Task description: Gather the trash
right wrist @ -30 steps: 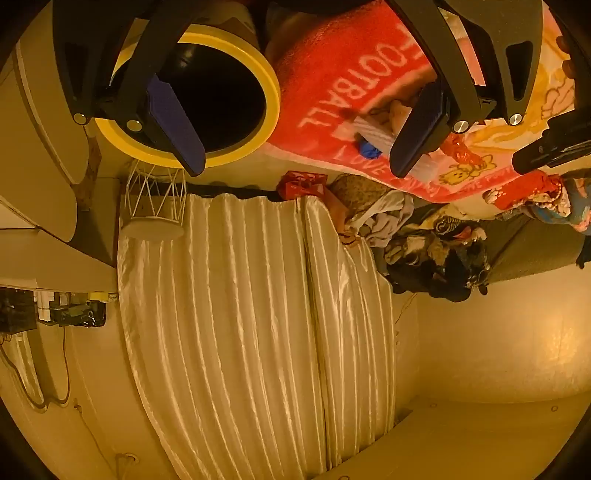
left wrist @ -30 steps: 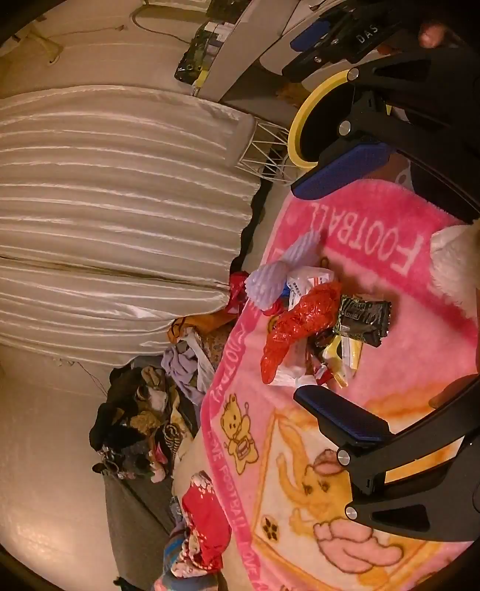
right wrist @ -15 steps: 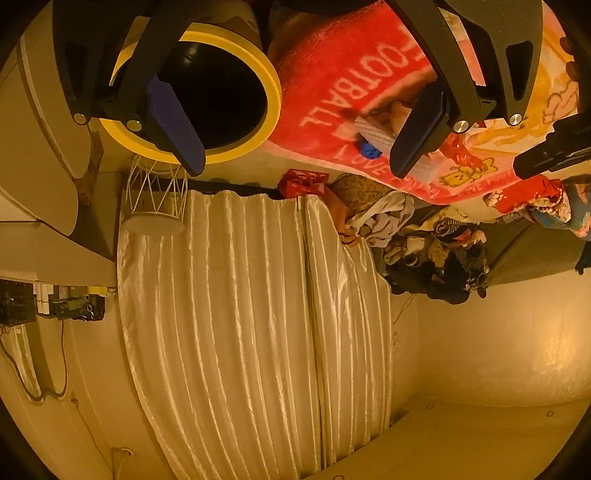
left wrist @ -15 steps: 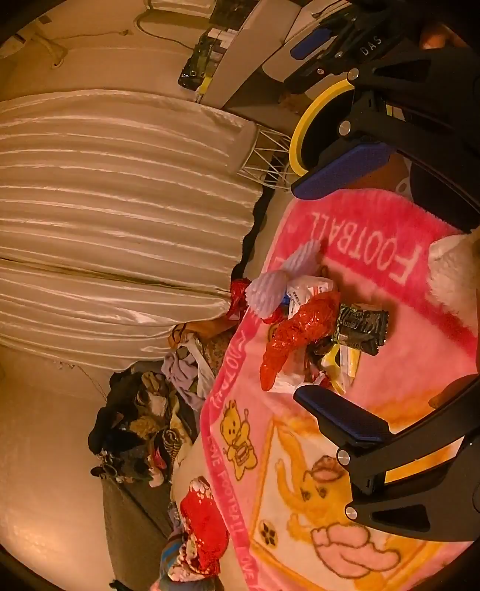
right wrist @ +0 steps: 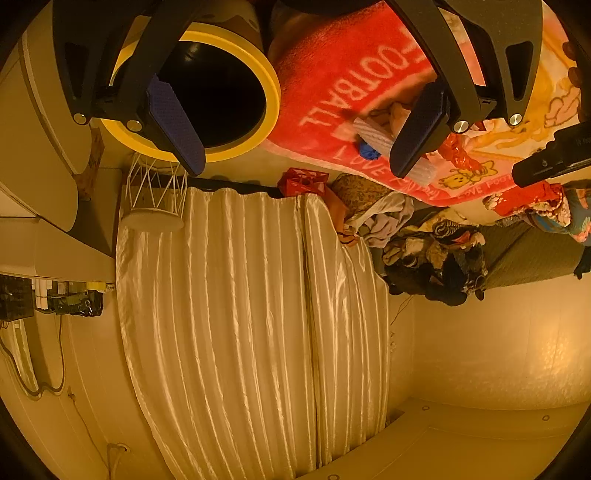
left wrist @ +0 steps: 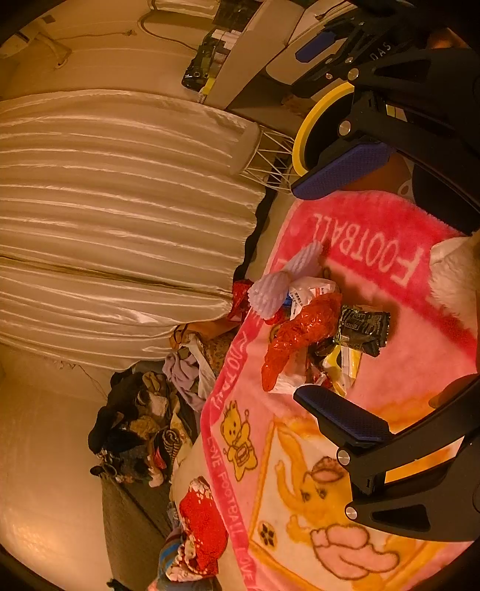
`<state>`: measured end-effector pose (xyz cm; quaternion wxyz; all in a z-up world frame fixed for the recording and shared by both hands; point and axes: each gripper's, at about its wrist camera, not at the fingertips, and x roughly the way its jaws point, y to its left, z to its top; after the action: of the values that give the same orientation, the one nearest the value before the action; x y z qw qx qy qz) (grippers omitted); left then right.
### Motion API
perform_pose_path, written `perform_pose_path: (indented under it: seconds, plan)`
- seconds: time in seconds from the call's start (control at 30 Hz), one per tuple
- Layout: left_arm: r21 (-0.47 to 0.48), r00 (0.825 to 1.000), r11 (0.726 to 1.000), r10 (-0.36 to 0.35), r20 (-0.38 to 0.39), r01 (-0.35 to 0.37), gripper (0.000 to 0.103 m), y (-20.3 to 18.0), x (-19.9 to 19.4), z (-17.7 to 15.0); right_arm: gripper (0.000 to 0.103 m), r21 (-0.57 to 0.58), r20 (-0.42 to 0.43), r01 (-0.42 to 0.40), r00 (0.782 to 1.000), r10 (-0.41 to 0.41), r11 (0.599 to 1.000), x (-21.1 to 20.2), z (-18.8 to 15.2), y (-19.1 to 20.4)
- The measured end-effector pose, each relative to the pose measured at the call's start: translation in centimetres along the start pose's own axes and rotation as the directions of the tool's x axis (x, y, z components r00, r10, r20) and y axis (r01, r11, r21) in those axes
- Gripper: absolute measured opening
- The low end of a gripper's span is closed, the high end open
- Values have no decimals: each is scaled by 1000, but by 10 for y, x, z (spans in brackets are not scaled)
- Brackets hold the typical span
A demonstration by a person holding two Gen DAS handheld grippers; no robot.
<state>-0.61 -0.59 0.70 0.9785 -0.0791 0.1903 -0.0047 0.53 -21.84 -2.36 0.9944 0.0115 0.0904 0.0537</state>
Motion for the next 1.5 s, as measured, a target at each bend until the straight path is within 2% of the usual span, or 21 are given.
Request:
perform_pose_path:
  seconds: [0.6,0.63,1.2,1.5]
  plan:
    - [-15,1000,1000,-9,-4,9,93,6,2,5,97,-10,0,-11,1000,11,1000,4,-1,4]
    - [-12,1000,1000,-10,1,10,93,6,1,-3,97,-10,0,-10,1000,10,1000,4,-1,4]
    - [-16,1000,1000,-24,-12,24,93,6,4,-6,97,-16,-10,-14,1000,14,1000,4,-6,8]
    - [-39,999,999,-38,-33,36,93,18,14,-3,97,-59,-62,-113,992,109,992,13,-10,19]
